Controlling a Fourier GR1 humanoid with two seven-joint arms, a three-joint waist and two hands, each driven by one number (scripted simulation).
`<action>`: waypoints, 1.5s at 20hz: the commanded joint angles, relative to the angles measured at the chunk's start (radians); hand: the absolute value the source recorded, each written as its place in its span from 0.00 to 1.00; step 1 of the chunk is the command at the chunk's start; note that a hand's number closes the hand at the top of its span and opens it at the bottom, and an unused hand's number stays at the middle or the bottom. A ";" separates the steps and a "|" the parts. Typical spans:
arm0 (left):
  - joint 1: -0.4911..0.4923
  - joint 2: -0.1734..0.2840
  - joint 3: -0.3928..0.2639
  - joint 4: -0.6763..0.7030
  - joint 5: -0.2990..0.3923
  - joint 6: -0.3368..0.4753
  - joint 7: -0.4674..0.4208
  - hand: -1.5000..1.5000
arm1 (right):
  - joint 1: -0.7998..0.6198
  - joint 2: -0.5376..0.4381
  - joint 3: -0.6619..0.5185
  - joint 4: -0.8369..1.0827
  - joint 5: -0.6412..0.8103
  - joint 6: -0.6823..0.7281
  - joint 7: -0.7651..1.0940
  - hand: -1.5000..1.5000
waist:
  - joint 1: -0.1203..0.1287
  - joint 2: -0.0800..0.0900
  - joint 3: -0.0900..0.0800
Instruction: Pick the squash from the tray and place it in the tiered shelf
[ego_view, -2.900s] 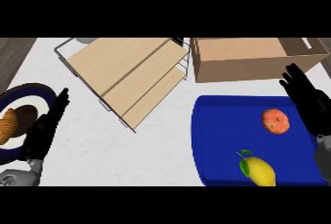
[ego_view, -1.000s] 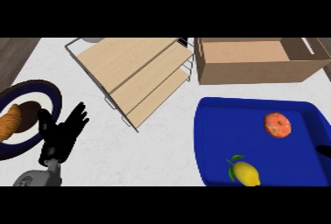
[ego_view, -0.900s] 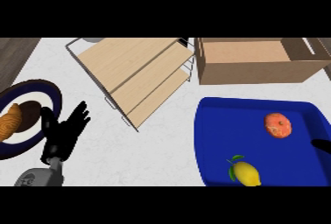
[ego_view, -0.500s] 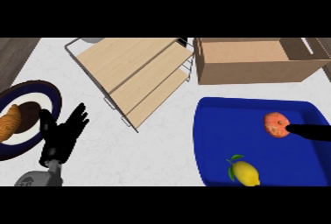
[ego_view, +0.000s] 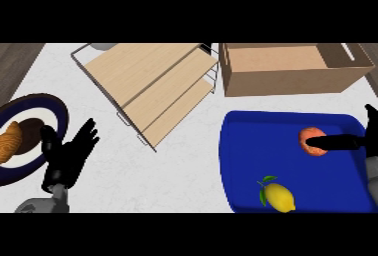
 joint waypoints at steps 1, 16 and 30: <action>0.020 -0.039 -0.011 0.018 -0.019 0.010 -0.028 0.50 | -0.034 0.021 -0.014 0.079 0.047 0.023 0.113 0.00 | -0.004 0.001 0.000; -0.052 -0.033 0.047 0.065 -0.033 -0.018 -0.008 0.50 | -0.098 0.194 -0.051 0.267 0.230 0.030 0.095 0.00 | -0.008 0.001 0.000; 0.028 -0.095 0.044 0.010 -0.109 -0.019 -0.046 0.50 | -0.084 0.265 -0.185 0.404 0.324 -0.014 -0.131 0.00 | -0.008 -0.001 0.000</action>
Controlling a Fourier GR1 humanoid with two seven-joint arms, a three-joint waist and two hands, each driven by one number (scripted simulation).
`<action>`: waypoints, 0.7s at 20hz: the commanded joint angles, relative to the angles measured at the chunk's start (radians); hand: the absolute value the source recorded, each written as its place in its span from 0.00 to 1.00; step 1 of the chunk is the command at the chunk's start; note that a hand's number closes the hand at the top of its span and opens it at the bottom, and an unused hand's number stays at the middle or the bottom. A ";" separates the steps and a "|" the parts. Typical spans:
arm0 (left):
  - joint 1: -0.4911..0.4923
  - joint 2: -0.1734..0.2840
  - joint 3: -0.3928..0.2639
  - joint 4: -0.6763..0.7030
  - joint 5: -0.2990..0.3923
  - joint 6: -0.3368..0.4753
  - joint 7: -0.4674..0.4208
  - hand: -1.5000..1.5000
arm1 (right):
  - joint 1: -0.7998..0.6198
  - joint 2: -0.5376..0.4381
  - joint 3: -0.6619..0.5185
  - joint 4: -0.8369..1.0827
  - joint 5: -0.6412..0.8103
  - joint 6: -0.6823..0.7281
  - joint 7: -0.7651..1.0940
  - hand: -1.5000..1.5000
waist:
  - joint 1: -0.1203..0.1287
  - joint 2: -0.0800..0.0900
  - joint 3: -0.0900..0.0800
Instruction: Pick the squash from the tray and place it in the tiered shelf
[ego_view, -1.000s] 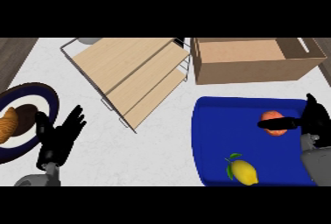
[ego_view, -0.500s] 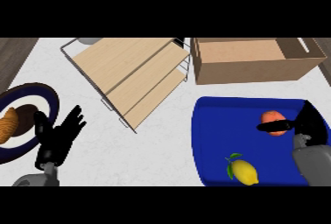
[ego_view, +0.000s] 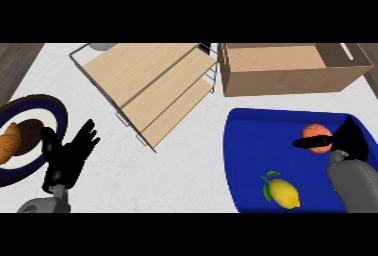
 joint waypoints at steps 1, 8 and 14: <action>0.045 -0.031 -0.022 -0.074 -0.023 0.009 0.037 0.50 | 0.001 0.071 -0.003 0.053 0.053 -0.057 0.001 0.00 | 0.000 0.000 -0.001; 0.023 -0.017 0.018 -0.040 -0.004 -0.021 0.029 0.50 | -0.039 0.049 -0.002 0.166 -0.054 0.175 -0.177 1.00 | 0.007 0.001 0.000; 0.036 -0.021 0.020 -0.059 -0.015 -0.029 0.038 0.50 | -0.102 0.070 -0.027 0.214 -0.017 0.087 -0.246 1.00 | 0.004 0.001 -0.001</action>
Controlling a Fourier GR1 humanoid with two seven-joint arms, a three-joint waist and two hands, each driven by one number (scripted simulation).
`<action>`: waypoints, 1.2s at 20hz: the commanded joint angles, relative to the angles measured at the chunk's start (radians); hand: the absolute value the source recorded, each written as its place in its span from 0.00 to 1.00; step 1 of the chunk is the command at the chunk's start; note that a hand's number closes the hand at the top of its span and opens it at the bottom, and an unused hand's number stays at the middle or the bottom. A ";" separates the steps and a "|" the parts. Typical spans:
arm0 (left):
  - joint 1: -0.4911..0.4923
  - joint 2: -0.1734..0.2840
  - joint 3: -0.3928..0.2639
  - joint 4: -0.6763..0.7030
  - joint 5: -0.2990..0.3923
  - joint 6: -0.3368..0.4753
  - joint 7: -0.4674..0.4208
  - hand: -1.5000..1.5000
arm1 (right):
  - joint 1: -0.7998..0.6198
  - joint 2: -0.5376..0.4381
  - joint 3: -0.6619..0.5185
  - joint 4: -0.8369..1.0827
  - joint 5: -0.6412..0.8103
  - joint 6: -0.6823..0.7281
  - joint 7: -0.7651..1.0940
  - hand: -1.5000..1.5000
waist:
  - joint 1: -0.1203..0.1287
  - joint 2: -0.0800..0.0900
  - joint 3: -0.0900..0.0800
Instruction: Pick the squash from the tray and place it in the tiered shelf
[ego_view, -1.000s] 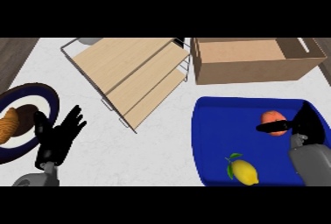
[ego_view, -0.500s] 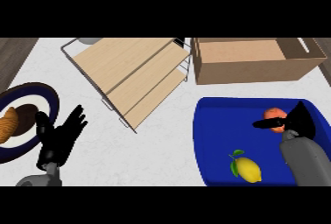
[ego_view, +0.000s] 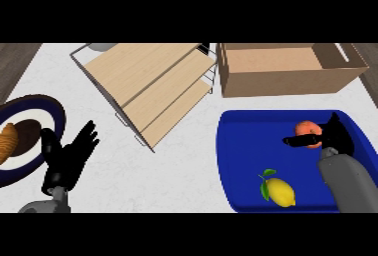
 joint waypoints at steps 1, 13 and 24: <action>-0.016 -0.025 0.002 0.049 -0.013 0.006 -0.026 0.50 | -0.074 0.026 -0.019 0.075 -0.017 -0.007 -0.082 1.00 | 0.008 0.011 0.015; -0.059 -0.015 -0.058 0.002 -0.024 -0.046 0.017 0.50 | -0.132 0.310 0.649 -0.212 0.065 0.431 -0.597 1.00 | 0.160 0.004 0.014; -0.009 -0.018 0.022 0.028 -0.001 0.013 0.004 0.50 | -0.103 0.233 0.606 -0.998 -0.124 0.641 -0.504 1.00 | -0.035 -0.007 0.014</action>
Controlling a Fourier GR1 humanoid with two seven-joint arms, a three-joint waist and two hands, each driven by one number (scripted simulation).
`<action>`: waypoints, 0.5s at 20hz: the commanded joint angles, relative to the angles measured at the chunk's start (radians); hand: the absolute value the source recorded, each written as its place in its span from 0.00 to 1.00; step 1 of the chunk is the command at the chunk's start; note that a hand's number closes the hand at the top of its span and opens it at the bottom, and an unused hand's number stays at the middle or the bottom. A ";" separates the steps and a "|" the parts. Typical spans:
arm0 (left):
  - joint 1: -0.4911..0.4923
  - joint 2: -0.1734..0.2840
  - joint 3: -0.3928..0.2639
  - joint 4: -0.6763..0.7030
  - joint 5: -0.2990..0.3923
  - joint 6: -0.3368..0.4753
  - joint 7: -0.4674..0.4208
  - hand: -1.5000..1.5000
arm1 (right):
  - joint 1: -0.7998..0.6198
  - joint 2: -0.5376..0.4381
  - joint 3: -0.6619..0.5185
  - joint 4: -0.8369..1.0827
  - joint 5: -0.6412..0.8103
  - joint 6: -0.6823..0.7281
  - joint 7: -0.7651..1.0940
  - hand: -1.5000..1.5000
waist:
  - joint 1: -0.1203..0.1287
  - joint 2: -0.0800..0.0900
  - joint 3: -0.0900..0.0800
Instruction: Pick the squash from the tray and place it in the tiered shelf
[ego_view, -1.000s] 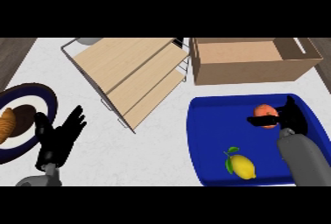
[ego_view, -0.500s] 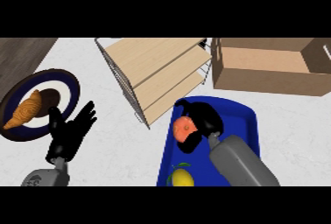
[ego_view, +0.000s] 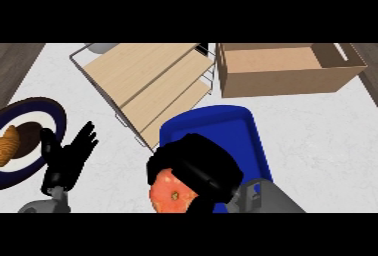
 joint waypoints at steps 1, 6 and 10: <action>-0.019 0.006 0.021 0.010 -0.002 0.019 0.003 0.50 | 0.002 -0.030 -0.087 -0.322 -0.096 0.119 0.142 1.00 | -0.030 0.004 0.001; -0.001 0.000 0.006 -0.014 -0.002 0.000 0.012 0.50 | -0.106 -0.004 -0.285 -0.508 -0.269 0.274 0.416 1.00 | -0.005 0.011 0.001; -0.032 0.006 0.032 0.082 0.007 -0.041 -0.063 0.50 | -0.348 0.019 -0.489 -0.345 -0.373 0.321 0.497 1.00 | 0.007 0.017 0.000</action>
